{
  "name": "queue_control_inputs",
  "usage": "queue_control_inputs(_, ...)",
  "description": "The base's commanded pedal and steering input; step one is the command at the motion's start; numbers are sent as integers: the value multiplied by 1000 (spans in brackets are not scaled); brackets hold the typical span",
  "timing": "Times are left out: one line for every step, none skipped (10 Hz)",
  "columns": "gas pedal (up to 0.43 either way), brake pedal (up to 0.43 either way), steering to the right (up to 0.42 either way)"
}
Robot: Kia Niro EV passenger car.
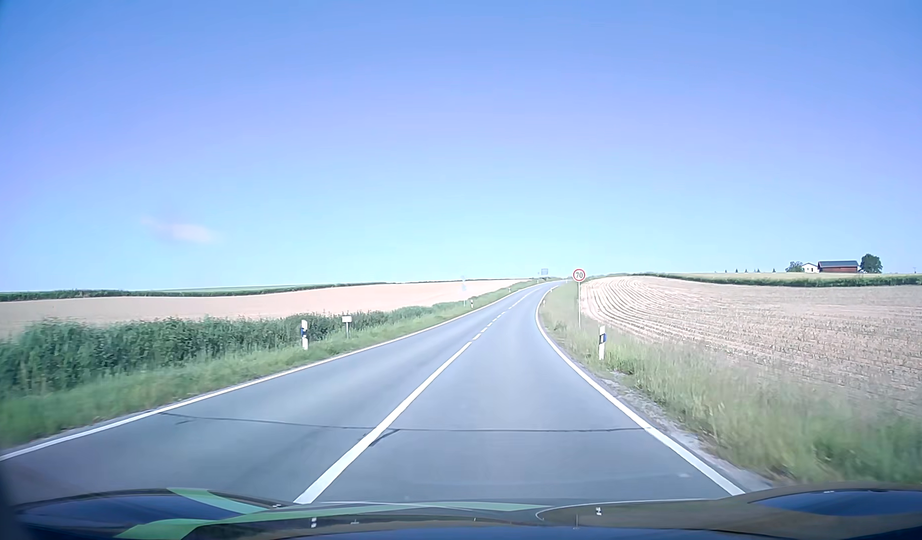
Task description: Follow the waypoints while adhering to traffic rules and regulations
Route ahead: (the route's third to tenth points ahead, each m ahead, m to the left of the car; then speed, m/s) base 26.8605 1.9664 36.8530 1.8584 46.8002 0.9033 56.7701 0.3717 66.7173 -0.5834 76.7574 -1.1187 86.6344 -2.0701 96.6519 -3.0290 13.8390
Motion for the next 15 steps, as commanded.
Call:
queue_control_inputs(480, 0, 13)
queue_control_inputs(480, 0, 9)
queue_control_inputs(480, 0, 6)
queue_control_inputs(480, 0, 5)
queue_control_inputs(480, 0, 5)
queue_control_inputs(480, 0, 5)
queue_control_inputs(480, 0, 5)
queue_control_inputs(469, 0, 4)
queue_control_inputs(469, 0, 4)
queue_control_inputs(469, 0, 6)
queue_control_inputs(469, 0, 9)
queue_control_inputs(480, 0, 11)
queue_control_inputs(480, 0, 10)
queue_control_inputs(480, 0, 9)
queue_control_inputs(480, 0, 8)
